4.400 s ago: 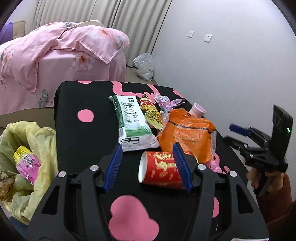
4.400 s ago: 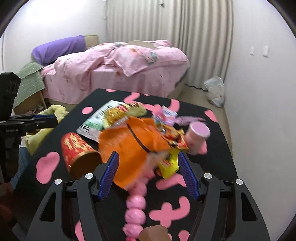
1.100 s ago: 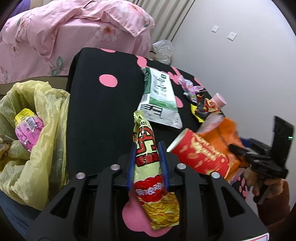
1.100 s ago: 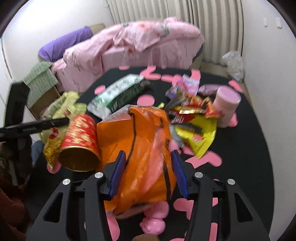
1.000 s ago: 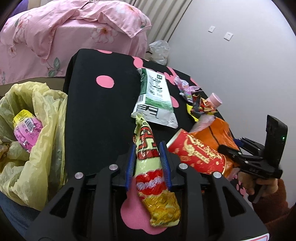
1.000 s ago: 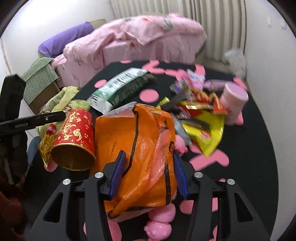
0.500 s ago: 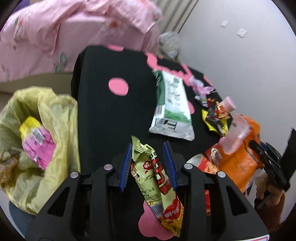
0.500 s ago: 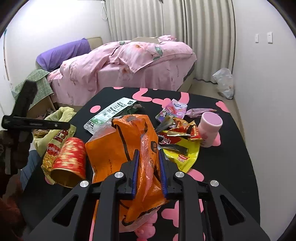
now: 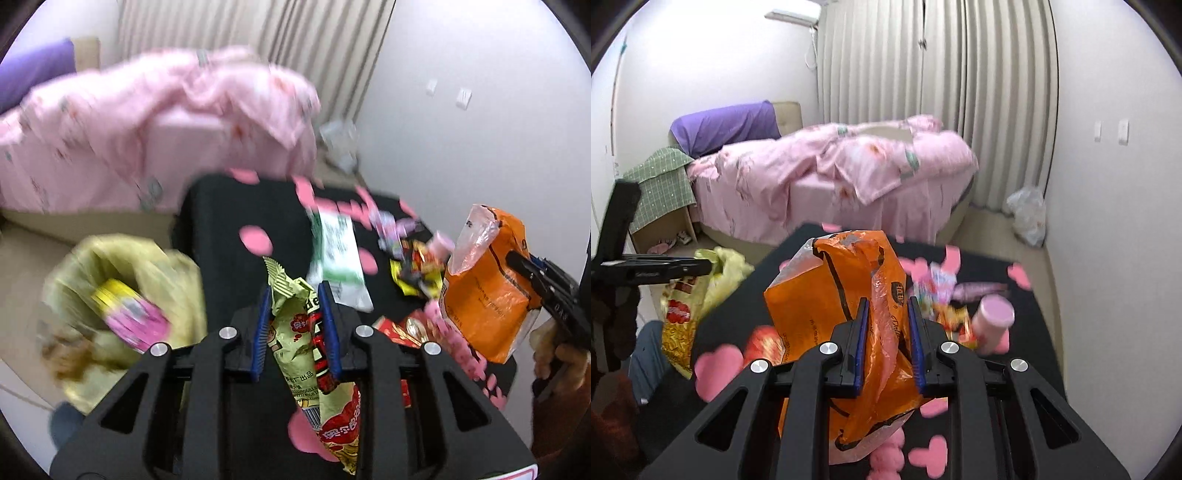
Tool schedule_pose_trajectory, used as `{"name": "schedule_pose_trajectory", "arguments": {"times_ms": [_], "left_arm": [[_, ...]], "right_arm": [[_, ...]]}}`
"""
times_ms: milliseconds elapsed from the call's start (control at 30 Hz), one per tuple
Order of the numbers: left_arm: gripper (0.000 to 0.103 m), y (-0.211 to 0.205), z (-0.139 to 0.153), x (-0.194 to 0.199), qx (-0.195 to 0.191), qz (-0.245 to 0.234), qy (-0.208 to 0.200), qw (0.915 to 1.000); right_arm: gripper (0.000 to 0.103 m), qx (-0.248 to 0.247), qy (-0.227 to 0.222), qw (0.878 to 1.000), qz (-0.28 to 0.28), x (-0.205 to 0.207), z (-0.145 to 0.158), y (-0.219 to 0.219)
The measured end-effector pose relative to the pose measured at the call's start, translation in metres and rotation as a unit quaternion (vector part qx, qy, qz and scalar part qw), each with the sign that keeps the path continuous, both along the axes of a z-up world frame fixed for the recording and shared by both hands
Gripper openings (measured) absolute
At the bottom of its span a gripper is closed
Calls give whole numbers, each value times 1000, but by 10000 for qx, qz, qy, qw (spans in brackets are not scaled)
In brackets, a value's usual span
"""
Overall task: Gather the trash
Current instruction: 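Carry both held bags to the yellow trash bag and open both tools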
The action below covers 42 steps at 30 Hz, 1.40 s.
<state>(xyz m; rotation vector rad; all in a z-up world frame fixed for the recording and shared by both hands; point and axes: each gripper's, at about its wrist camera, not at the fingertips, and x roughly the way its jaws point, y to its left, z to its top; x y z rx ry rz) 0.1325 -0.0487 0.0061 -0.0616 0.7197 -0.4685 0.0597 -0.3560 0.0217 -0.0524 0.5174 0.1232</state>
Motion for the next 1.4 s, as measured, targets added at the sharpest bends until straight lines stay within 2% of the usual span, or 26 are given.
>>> {"name": "schedule_pose_trajectory", "arguments": {"times_ms": [100,200,533,667,733,867,967,1033,1100,1133,1200,1267,1400], "left_arm": [[25,18,17,-10,62,210,-408,9989],[25,41,26,-12,14,398,-584,9975],[25,127,20,-3,-203,1434,-560,9879],[25,168,16,6,-350,1963,-573,9782],[25,190,21,14,-462,2313,-722,9691],[25,215,27,29,-799,2553,-956,9588],[25,218,24,42,-984,2512,-1241,9549],[25,215,12,51,-962,2458,-1336,9552],[25,205,-12,65,-697,2391,-1201,9610],[25,201,-32,73,-457,2369,-977,9655],[25,197,-60,84,-262,2316,-539,9710],[25,200,-88,87,-240,2291,-55,9731],[24,196,-113,78,-51,2136,302,9764]], "right_arm": [[20,-12,-166,9997,188,7,17,18],[20,-67,-249,9987,448,17,27,43],[20,-358,-95,9912,1274,55,32,134],[20,-376,73,9862,1613,83,29,171],[20,-366,157,9843,1722,99,27,188],[20,-456,283,9819,1816,144,15,234],[20,-541,392,9798,1886,177,-5,270],[20,-530,580,9771,1976,196,-26,292],[20,-482,922,9710,2154,213,-52,313],[20,-480,1089,9668,2260,217,-62,321],[20,-532,1355,9580,2472,218,-81,332],[20,-606,1429,9500,2711,213,-90,337],[20,-895,1634,9301,3165,198,-103,339]]}}
